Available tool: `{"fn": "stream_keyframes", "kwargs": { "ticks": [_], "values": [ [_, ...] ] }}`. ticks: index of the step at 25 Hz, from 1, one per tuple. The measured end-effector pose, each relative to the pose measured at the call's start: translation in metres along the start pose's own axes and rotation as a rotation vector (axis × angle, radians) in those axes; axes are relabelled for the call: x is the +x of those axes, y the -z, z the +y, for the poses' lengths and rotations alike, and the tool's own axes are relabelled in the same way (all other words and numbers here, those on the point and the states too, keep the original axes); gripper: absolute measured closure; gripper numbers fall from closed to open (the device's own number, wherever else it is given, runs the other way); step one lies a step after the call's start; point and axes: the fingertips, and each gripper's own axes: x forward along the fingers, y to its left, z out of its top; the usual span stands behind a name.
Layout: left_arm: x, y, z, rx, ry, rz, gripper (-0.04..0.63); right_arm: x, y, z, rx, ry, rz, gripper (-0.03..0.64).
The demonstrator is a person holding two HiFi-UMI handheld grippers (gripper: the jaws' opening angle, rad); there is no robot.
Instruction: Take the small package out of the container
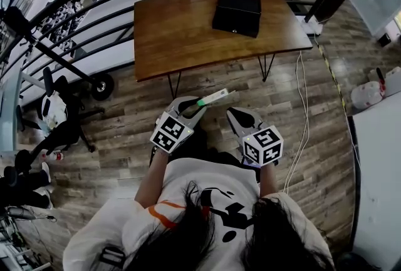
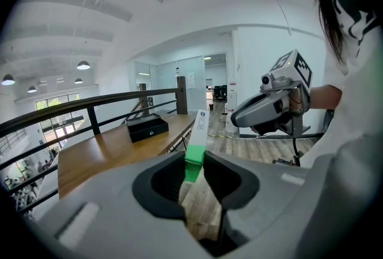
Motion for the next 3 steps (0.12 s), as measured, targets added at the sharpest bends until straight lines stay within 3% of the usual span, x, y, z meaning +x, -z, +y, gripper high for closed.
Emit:
{"fn": "stream_keyframes", "kwargs": {
  "ticks": [3],
  "values": [
    [-0.0008,-0.0016,0.0008,0.004,-0.003,-0.004,0.497,0.0001,0.0002,0.0000,-0.004,-0.002,0.002,0.594]
  ]
}}
